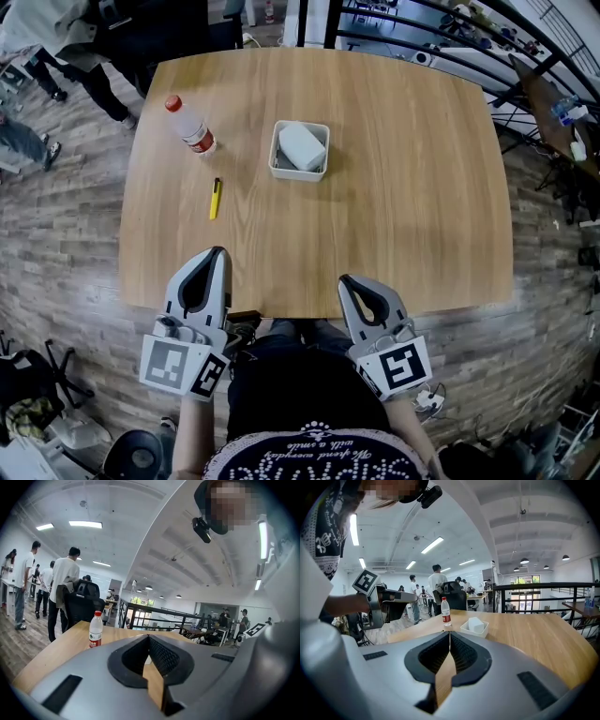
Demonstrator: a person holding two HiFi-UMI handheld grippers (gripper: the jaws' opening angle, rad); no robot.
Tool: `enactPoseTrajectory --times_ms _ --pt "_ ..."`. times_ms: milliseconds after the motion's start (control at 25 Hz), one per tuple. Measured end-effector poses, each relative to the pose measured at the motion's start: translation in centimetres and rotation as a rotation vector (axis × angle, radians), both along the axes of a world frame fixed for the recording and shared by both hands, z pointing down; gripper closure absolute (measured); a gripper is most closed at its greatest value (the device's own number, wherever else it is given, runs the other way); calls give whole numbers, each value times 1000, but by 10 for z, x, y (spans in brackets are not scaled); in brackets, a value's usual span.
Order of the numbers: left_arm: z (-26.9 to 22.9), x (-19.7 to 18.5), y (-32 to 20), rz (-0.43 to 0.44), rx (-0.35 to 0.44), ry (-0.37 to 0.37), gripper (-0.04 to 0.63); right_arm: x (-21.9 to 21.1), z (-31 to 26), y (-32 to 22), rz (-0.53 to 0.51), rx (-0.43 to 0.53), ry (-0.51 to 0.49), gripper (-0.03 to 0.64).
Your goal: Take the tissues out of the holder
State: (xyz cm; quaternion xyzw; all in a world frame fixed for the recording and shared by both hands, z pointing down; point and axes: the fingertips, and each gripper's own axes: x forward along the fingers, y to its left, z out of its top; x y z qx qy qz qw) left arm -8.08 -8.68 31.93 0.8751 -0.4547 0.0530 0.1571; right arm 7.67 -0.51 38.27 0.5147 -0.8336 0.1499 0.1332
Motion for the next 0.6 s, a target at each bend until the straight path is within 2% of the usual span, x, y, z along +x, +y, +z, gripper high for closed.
enactPoseTrajectory --times_ms 600 --pt "1 -2 2 17 -9 38 590 2 -4 14 45 23 -7 604"
